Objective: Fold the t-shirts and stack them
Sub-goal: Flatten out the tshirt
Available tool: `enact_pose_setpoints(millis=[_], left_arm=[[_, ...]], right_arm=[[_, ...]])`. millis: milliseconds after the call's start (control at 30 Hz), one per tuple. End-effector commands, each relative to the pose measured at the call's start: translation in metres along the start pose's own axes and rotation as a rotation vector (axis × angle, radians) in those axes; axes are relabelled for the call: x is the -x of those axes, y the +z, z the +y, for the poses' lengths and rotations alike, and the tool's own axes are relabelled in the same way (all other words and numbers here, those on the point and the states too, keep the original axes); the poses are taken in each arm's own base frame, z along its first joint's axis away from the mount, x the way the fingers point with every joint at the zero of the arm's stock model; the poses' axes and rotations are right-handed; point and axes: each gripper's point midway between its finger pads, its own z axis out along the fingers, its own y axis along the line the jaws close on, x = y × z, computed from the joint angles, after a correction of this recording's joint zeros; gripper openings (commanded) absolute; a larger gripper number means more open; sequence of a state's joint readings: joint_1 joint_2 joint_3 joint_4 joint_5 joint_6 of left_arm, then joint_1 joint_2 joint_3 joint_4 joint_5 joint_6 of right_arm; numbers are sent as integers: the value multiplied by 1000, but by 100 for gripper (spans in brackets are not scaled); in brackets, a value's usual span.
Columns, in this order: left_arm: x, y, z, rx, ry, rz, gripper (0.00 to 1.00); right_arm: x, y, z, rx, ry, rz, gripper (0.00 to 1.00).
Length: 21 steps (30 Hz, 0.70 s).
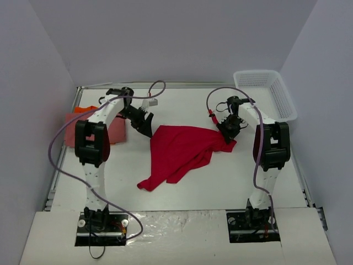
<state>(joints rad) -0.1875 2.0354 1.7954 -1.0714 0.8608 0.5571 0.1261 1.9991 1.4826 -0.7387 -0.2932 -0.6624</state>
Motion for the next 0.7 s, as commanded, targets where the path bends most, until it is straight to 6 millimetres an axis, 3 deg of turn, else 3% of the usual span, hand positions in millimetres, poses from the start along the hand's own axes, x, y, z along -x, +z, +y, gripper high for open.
enact_pose_setpoints(millis=[0, 67, 233, 433, 667], left_arm=[[10, 24, -11, -188, -93, -29, 60], [9, 39, 2, -203, -137, -21, 59], [18, 57, 34, -171, -167, -18, 58], [25, 60, 66, -73, -173, -47, 59], [19, 67, 84, -28, -171, -20, 59]], right_arm=[[-1, -6, 5, 11, 7, 25, 0], [-3, -5, 5, 11, 8, 33, 0], [-6, 2, 8, 30, 13, 46, 0], [-8, 8, 10, 50, 15, 52, 0], [-3, 12, 8, 58, 17, 51, 0]])
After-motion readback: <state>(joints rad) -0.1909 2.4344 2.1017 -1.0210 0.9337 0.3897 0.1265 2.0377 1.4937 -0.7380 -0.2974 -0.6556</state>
